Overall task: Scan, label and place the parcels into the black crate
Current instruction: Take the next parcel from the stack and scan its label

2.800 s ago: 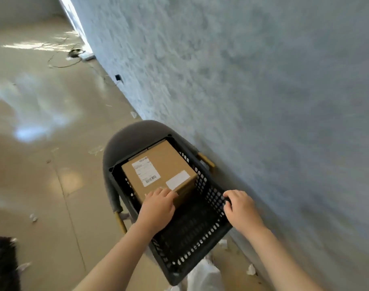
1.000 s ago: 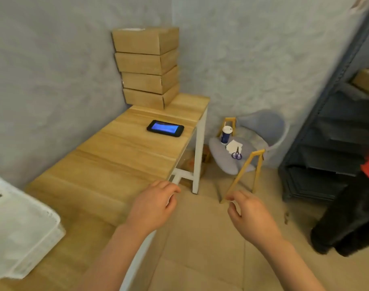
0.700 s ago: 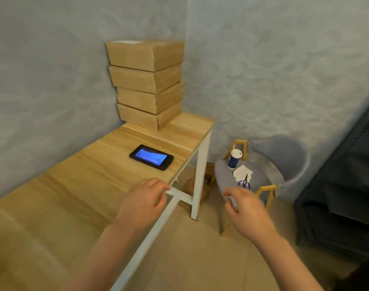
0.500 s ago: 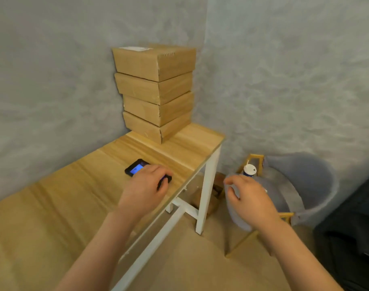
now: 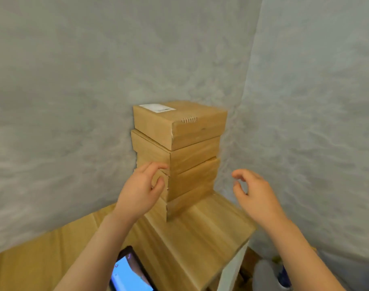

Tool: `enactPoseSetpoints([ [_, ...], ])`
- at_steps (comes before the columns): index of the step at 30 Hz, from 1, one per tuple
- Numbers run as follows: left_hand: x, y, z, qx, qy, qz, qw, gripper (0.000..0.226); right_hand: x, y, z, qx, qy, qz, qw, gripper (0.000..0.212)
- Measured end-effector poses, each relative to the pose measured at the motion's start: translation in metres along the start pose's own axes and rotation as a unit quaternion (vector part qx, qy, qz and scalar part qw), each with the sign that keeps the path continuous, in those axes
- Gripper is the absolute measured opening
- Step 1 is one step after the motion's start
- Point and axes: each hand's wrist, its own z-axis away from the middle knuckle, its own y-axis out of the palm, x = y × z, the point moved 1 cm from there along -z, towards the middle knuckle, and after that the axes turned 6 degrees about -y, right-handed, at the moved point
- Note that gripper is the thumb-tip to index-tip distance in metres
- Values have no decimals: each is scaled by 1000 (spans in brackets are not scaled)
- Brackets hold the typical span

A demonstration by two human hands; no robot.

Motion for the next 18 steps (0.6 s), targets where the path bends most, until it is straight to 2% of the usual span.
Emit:
enactPoseSetpoints([
  [4,-3,0,-52,-75,-12,29,997,41,-14,4,-79,-42,-37,-26,998,29],
  [8,-9,6,-86,-97,-48,72,992,53,-24,11,-149,-48,-55,-63,995,46],
  [12,-5,23,-105,-128,-99,141,977,59,-42,21,-204,-51,-28,-140,988,63],
  [15,-3,32,-112,-146,-142,206,957,58,-52,27,-227,-68,27,-252,965,58],
  [18,-7,37,-118,-160,-175,235,943,52,-56,37,-243,-46,46,-312,948,55],
])
